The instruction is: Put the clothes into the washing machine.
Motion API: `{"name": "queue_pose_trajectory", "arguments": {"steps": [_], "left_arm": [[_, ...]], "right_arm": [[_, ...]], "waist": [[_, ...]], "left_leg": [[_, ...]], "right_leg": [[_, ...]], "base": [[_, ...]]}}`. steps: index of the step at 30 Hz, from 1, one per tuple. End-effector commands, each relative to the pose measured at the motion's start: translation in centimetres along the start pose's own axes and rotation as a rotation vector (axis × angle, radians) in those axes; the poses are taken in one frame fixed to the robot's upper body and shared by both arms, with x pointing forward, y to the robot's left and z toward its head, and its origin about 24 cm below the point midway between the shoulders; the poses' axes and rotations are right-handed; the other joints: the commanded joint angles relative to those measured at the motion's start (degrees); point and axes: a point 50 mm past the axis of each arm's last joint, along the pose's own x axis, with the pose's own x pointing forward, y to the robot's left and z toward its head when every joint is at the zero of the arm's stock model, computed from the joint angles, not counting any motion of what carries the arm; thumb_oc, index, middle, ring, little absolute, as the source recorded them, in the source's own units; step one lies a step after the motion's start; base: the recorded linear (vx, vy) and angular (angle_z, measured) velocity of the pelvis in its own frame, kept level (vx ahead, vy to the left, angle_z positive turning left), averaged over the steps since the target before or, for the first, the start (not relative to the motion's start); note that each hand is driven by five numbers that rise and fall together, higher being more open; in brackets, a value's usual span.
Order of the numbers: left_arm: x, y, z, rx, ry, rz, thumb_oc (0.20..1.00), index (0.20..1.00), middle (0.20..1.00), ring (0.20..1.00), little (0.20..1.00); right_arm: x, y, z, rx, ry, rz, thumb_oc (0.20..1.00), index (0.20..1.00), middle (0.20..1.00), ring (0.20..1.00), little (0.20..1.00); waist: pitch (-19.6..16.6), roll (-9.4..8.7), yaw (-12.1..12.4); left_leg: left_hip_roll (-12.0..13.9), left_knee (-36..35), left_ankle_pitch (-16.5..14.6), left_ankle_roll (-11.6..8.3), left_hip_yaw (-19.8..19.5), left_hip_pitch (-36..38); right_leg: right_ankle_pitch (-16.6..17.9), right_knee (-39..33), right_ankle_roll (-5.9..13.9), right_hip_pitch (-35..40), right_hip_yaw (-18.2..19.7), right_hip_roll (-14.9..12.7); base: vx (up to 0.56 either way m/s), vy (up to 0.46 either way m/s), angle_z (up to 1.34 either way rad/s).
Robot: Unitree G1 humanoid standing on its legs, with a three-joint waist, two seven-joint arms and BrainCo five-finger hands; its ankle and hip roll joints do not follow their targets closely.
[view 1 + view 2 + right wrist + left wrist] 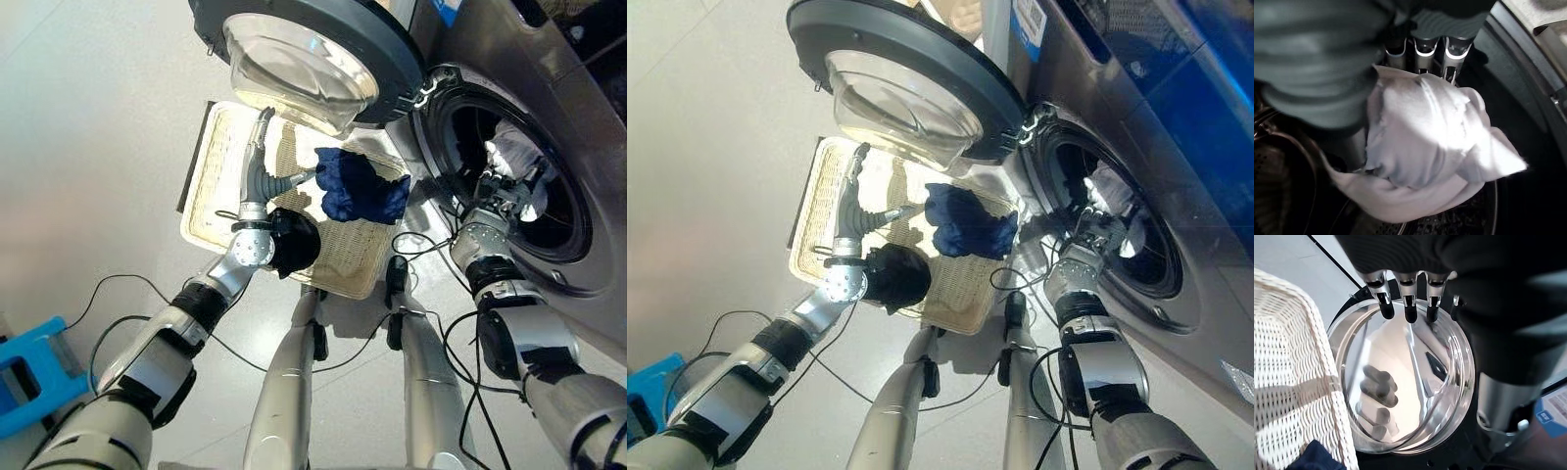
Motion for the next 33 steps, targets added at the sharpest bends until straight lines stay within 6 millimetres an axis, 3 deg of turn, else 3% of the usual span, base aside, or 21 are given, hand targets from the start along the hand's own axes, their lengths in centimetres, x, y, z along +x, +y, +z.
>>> {"name": "queue_pose_trajectory", "arguments": {"steps": [1,7,13,14,15,16,33], "left_arm": [[0.7,-0.2,2.1,-0.072,-0.088,-0.001,1.0,1.0,1.0,1.0,1.0],[0.5,-0.2,3.0,-0.065,-0.137,-0.032,1.0,1.0,1.0,1.0,1.0],[0.4,-0.9,3.6,-0.054,-0.151,-0.073,1.0,1.0,1.0,1.0,1.0],[0.3,-0.9,3.5,-0.05,-0.147,-0.08,1.0,1.0,1.0,1.0,1.0],[0.3,-1.0,3.5,-0.051,-0.145,-0.084,1.0,1.0,1.0,1.0,1.0],[0.3,-1.2,3.5,-0.055,-0.138,-0.09,1.0,1.0,1.0,1.0,1.0],[-0.2,-2.5,2.4,0.034,-0.066,-0.186,1.0,1.0,1.0,1.0,1.0]], "right_arm": [[1.6,4.8,2.2,0.032,-0.12,0.145,0.2,0.2,0.2,0.2,0.2],[2.0,6.2,4.3,0.073,-0.271,0.096,0.2,0.2,0.2,0.2,0.2],[2.3,6.3,6.8,0.077,-0.422,-0.001,0.2,0.2,0.2,0.2,0.2],[2.4,6.1,7.3,0.066,-0.432,-0.02,0.304,0.304,0.304,0.304,0.304],[2.5,6.1,7.4,0.061,-0.433,-0.021,0.47,0.47,0.47,0.47,0.47],[2.6,5.9,7.6,0.042,-0.43,-0.03,1.0,1.0,1.0,1.0,1.0],[3.0,4.4,6.9,-0.106,-0.292,0.006,1.0,1.0,1.0,1.0,1.0]], "waist": [[-1.36,2.84,0.41],[-1.36,3.09,0.59],[-1.36,3.47,0.51],[-1.36,3.57,0.44],[-1.36,3.61,0.43],[-1.36,3.7,0.34],[-1.36,4.3,-0.24]], "left_leg": [[-6.01,5.76,-6.6,-1.39,0.11,-1.82],[-5.99,6.15,-6.87,-1.19,-0.05,-2.54],[-5.97,6.54,-7.0,-1.15,0.29,-3.08],[-5.95,6.72,-7.03,-1.16,0.33,-3.16],[-5.94,6.76,-7.05,-1.16,0.35,-3.15],[-5.92,6.83,-7.1,-1.19,0.44,-3.14],[-5.81,6.7,-7.22,-1.05,1.52,-2.31]], "right_leg": [[4.97,-4.45,5.93,0.72,-4.71,-0.47],[5.09,-3.65,6.06,-0.41,-4.66,-0.76],[5.29,-3.29,6.09,-1.12,-4.65,-1.05],[5.31,-3.13,6.1,-1.24,-4.6,-1.12],[5.3,-3.08,6.1,-1.26,-4.56,-1.15],[5.21,-2.93,6.09,-1.29,-4.46,-1.15],[5.31,-3.34,6.12,-0.95,-4.05,-1.21]], "base": [[0.01,-0.036,0.06],[0.01,-0.01,0.03],[0.01,0.001,0.03],[0.01,0.011,0.04],[0.0,0.0,0.0],[0.0,0.0,0.0],[0.0,0.005,0.0]]}}
